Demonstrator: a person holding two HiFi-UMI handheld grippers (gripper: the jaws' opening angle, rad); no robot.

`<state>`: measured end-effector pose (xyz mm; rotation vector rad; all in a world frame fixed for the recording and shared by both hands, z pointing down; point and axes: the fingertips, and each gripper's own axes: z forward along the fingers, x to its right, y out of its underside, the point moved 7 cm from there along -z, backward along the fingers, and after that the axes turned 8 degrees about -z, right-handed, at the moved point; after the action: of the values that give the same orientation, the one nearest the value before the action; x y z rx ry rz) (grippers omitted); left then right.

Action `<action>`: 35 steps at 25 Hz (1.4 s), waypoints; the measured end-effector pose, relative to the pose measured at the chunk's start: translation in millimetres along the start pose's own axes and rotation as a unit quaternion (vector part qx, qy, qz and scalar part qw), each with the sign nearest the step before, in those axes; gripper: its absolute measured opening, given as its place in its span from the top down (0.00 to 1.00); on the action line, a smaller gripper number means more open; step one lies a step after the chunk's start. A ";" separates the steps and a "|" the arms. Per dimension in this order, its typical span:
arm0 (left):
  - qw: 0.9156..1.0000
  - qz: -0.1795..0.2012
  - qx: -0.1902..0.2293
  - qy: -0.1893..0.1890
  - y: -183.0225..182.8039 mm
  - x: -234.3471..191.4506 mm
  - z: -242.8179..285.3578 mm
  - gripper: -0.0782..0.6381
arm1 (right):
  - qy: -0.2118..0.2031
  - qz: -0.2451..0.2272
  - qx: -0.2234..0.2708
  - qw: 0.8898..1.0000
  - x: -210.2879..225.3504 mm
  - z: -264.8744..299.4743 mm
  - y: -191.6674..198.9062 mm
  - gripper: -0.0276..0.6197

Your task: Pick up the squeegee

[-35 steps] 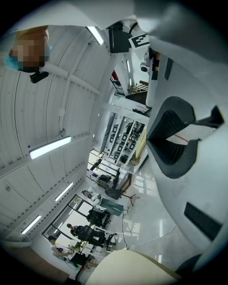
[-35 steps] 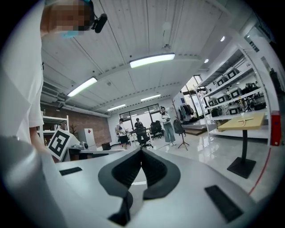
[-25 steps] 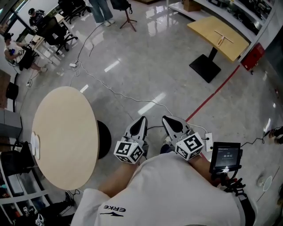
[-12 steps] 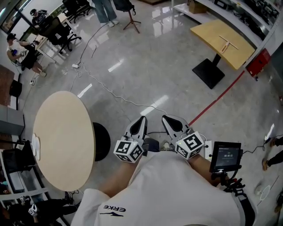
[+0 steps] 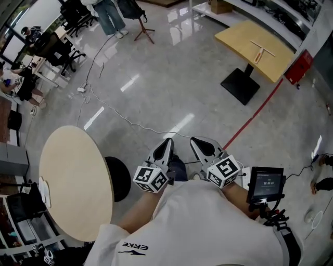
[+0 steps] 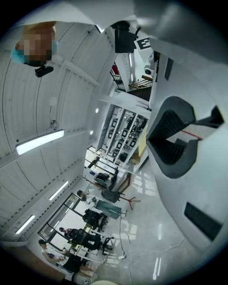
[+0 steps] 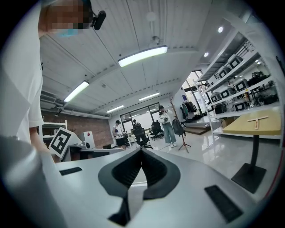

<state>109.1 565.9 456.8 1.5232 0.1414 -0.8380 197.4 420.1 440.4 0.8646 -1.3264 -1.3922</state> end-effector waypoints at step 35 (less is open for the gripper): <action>0.970 0.021 -0.090 0.226 -150.6 -152.2 254.9 0.89 | 0.222 0.002 0.018 0.975 157.1 213.1 -67.3 0.95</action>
<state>-189.5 419.2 446.2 1.5171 0.5047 -0.4194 -57.4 322.7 426.4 1.1212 -1.0080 -1.0895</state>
